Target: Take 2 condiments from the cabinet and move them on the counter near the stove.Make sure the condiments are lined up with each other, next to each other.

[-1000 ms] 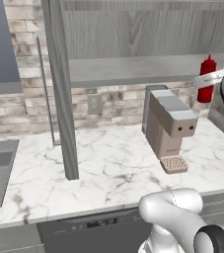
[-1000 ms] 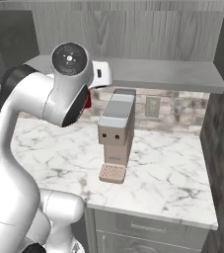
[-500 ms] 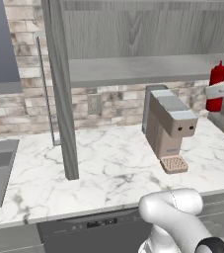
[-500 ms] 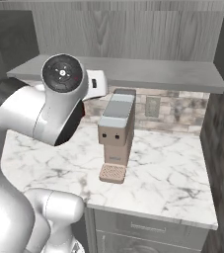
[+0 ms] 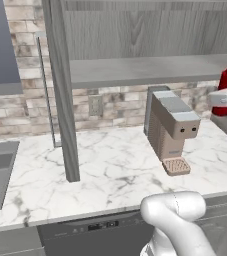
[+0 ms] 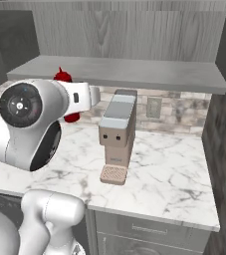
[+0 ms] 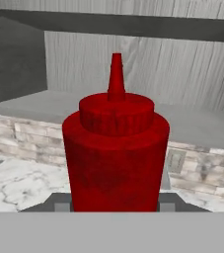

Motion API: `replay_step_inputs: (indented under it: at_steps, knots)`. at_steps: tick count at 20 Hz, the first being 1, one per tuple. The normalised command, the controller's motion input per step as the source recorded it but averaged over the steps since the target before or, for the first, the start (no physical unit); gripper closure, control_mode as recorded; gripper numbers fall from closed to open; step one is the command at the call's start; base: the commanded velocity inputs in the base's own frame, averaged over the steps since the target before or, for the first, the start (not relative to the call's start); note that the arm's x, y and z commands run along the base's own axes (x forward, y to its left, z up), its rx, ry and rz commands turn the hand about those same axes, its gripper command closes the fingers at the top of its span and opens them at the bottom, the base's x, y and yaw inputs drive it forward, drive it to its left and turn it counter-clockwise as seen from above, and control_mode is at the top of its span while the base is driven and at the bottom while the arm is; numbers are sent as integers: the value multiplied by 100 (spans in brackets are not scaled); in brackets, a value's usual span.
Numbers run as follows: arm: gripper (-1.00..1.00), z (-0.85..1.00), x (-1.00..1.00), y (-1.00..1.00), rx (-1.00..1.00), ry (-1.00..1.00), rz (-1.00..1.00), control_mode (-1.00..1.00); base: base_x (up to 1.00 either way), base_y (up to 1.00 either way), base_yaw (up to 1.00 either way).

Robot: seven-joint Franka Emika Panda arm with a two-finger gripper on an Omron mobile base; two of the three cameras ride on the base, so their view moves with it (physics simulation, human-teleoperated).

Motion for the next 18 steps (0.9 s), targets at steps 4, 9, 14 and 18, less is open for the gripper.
replay_step_inputs:
  at_steps: [4, 9, 14, 18]
  knots:
    - [100, -12, -1, 11, 1, -10, -8, -100, 0, 0, 0]
    - [100, -7, -6, 10, 3, -1, -3, -100, 0, 0, 0]
    - [100, -13, -14, 10, 2, 0, 0, -100, 0, 0, 0]
    - [100, -11, -15, 6, 2, 0, 0, -100, 0, 0, 0]
